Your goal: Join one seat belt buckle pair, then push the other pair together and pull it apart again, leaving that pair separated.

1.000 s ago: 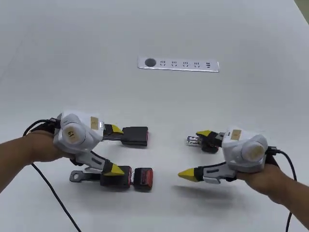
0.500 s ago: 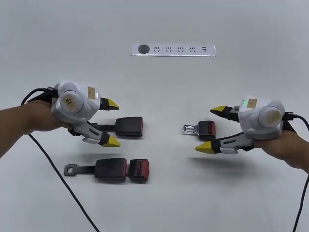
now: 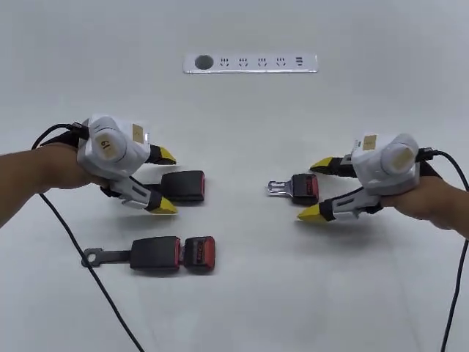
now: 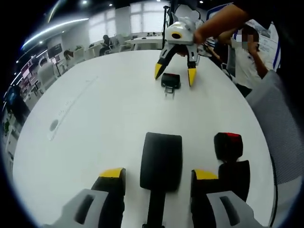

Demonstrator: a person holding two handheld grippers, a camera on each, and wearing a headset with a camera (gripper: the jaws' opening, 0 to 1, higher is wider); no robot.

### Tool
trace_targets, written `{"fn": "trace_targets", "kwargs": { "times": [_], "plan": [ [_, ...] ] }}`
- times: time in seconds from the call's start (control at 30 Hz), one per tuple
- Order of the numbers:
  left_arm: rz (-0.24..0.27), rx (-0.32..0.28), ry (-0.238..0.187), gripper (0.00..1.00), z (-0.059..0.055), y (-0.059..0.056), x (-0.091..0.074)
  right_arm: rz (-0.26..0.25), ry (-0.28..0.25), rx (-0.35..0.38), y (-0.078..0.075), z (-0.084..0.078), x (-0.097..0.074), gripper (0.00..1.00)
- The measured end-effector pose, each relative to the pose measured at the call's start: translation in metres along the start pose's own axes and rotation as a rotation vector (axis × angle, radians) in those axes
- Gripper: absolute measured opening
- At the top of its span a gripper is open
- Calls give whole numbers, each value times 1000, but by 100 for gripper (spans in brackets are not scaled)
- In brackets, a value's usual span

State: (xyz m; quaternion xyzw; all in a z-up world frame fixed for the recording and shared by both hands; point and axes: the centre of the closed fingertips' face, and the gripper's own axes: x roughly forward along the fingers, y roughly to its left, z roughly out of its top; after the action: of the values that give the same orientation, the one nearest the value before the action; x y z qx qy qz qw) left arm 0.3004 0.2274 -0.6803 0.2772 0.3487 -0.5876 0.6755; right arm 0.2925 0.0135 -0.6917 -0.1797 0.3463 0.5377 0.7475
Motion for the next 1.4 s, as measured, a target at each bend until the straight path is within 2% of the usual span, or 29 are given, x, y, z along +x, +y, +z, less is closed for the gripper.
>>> {"fn": "trace_targets", "kwargs": {
  "times": [0.13, 0.17, 0.27, 0.43, 0.6, 0.93, 1.23, 1.33, 1.4],
  "plan": [
    [-8, 7, 26, 47, -7, -2, 1, 8, -1, -18, -1, 0, 3, 54],
    [-6, 26, 15, 46, -6, -2, 1, 5, 5, -31, -2, -1, 4, 50],
    [-7, 33, 27, 46, -8, -2, 1, 14, 23, -88, 2, -3, 3, 40],
    [-12, 42, 29, 44, -8, 0, 2, 10, 32, -97, -5, -3, 1, 35],
    [-22, 53, 33, 33, -7, -1, 3, 18, 41, -99, -6, -2, 1, 35],
    [-29, 67, 52, 33, -12, 3, 5, 37, 57, -119, -8, 0, 1, 34],
    [-31, 63, 68, 32, -12, 3, 5, 38, 46, -127, -7, 11, 10, 34],
    [-33, 65, 77, 32, -12, 3, 5, 41, 41, -131, 0, 16, 15, 34],
    [-36, 68, 81, 32, -11, 2, 5, 41, 37, -132, -2, 19, 17, 34]
  ]
}}
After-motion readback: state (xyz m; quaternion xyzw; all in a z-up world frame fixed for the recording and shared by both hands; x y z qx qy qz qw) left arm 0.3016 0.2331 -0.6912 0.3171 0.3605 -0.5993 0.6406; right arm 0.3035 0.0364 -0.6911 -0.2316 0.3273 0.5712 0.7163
